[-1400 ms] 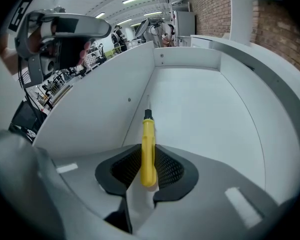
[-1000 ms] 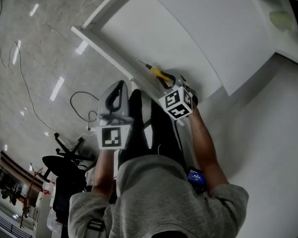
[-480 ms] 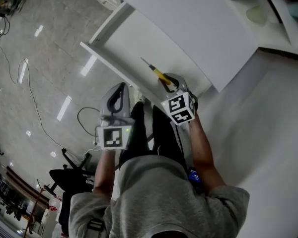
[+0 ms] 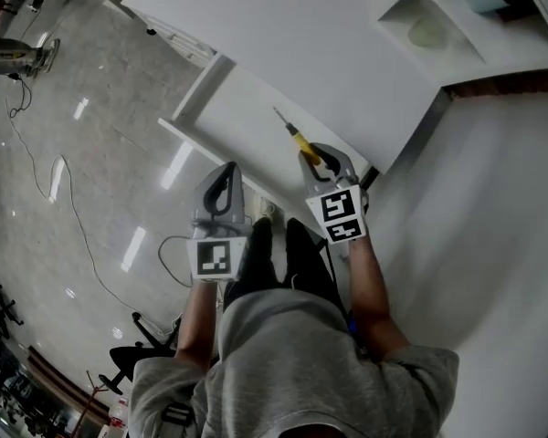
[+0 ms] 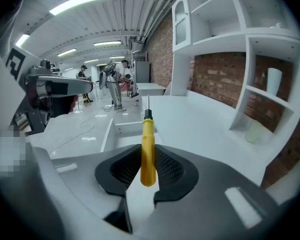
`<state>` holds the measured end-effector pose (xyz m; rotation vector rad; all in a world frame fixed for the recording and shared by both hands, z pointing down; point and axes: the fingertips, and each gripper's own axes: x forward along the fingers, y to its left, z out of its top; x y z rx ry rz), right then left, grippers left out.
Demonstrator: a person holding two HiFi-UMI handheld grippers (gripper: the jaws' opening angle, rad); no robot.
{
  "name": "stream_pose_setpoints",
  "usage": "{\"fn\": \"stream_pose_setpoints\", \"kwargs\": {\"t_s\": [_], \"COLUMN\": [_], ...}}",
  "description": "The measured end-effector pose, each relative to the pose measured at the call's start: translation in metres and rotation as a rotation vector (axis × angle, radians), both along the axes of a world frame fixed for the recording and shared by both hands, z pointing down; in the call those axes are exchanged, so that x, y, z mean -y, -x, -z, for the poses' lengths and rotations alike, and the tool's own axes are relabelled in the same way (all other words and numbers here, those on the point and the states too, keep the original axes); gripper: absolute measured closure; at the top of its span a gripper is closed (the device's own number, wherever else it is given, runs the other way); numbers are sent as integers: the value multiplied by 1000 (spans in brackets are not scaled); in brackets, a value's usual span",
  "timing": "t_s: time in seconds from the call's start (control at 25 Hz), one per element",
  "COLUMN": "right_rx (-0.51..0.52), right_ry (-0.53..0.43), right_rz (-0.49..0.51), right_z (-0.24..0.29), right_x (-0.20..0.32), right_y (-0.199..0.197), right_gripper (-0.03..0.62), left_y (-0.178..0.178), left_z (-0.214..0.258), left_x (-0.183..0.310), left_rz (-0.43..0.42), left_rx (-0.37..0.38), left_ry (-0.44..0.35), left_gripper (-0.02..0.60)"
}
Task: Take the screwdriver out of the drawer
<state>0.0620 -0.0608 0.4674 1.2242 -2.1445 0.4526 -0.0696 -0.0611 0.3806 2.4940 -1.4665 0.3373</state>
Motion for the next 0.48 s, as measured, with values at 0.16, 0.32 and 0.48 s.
{"fn": "stream_pose_setpoints", "kwargs": {"t_s": [0.16,0.32,0.48], "right_rx": [18,29,46], "right_ry": [-73,-140,-205], "right_rz": [-72,-130,-193], "right_z": [37,69,99], "right_x": [-3,-8,-13], "right_y": [-19,-35,-50], "right_gripper": [510,510,510], "left_y": [-13,-21,-26], "left_z": [24,41,60], "left_x": [-1,-2,0], "left_rz": [-25,-56,-68], "left_rx": [-14,1,3], "left_ry": [-37,-72,-103], "left_gripper": [569,569,569]}}
